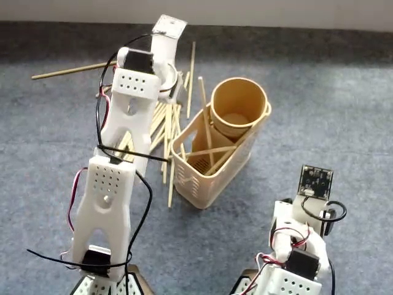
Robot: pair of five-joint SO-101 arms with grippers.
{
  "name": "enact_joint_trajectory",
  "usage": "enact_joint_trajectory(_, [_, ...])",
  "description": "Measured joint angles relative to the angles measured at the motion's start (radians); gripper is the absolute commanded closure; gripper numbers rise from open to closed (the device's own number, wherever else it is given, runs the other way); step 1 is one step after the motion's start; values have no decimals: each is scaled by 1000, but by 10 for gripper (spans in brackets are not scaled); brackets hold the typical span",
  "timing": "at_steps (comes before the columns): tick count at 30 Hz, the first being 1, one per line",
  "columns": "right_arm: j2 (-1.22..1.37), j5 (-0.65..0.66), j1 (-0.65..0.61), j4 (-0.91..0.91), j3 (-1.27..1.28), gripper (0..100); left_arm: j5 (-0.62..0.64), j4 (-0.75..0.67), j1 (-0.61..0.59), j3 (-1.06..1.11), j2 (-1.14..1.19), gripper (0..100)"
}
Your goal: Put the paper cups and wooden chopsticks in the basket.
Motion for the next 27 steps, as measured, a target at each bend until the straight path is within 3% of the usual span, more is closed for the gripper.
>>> enact_joint_trajectory(7, [0, 0, 0, 0, 0, 652, 17, -5, 87, 40, 66, 736])
enact_joint_trajectory(14, [0, 0, 0, 0, 0, 652, -17, -31, 69, 52, 259, 737])
enact_joint_trajectory(27, [0, 0, 0, 0, 0, 652, -327, 43, -213, -60, 269, 737])
